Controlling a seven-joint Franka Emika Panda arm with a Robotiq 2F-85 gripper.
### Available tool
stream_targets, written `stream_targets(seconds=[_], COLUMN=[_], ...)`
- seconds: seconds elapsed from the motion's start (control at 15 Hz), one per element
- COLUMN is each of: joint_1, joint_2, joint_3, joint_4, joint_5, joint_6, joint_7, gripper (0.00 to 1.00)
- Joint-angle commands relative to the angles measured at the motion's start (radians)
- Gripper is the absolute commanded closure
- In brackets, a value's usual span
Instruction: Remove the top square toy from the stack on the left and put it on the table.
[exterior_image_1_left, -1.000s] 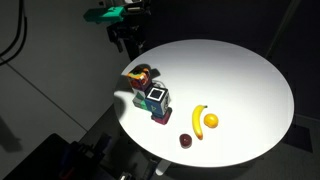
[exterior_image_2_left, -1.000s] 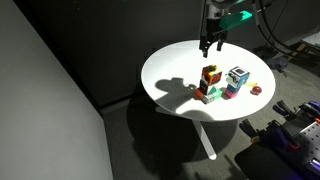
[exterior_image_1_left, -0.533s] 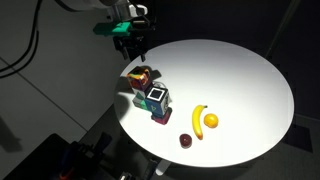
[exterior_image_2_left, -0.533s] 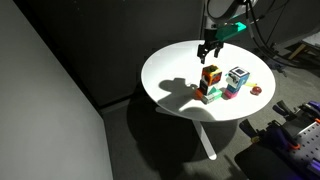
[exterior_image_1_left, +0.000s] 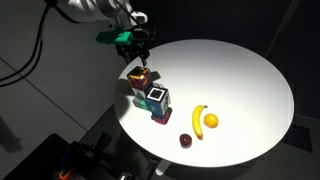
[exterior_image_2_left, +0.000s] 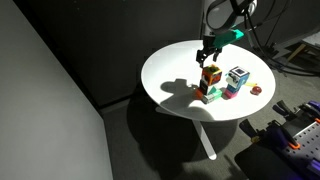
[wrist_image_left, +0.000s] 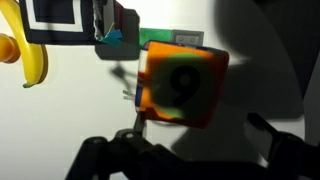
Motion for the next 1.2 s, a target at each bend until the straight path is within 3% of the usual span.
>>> stream_targets(seconds=[0.0,0.4,1.13], joint_1=[0.031,0.050,0.042], joint_2=[-0.016,-0.020,-0.007], joint_3=[-0.030,-0.056,-0.051], joint_4=[-0.034,-0.056,-0.076], joint_5=[-0.041,-0.062,-0.055], joint_6=[0.025,0.020,0.024], joint_7=[0.081,0.162,0.143], gripper=[0.00,0.00,0.00])
